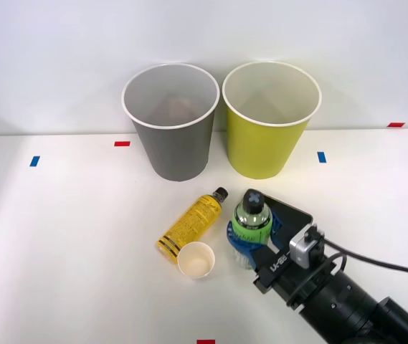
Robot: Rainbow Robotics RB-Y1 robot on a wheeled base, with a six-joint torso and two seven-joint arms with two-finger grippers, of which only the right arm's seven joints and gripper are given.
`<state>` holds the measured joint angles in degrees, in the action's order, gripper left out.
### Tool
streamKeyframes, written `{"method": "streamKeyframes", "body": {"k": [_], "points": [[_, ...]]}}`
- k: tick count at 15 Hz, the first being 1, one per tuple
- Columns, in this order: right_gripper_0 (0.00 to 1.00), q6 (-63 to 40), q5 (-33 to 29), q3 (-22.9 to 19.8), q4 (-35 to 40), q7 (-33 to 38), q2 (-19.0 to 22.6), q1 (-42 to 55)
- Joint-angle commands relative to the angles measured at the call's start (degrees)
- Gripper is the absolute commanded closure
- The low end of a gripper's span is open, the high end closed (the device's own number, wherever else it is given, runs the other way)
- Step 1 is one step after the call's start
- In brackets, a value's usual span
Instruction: Put cans in the gray bin, plastic bottles in the light green bin
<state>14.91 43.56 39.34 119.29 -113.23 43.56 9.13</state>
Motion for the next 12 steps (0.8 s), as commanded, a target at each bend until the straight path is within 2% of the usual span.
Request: {"method": "streamKeyframes", "body": {"k": [1,5,6,7,9,12], "points": [[1.00,-9.2,1.1,-7.6,6.0,1.2,-2.3,1.1],[1.00,-23.9,3.4,-18.4,12.8,3.5,-7.0,-0.6],[1.00,-26.6,3.8,-20.4,14.0,5.8,-8.2,-1.8],[1.00,-28.4,4.3,-21.9,14.7,8.4,-9.2,-3.7],[1.00,-32.0,9.7,-24.7,14.7,8.7,-10.9,-7.8],[1.00,-41.1,12.5,-31.3,14.3,9.5,-12.9,-14.3]]}}
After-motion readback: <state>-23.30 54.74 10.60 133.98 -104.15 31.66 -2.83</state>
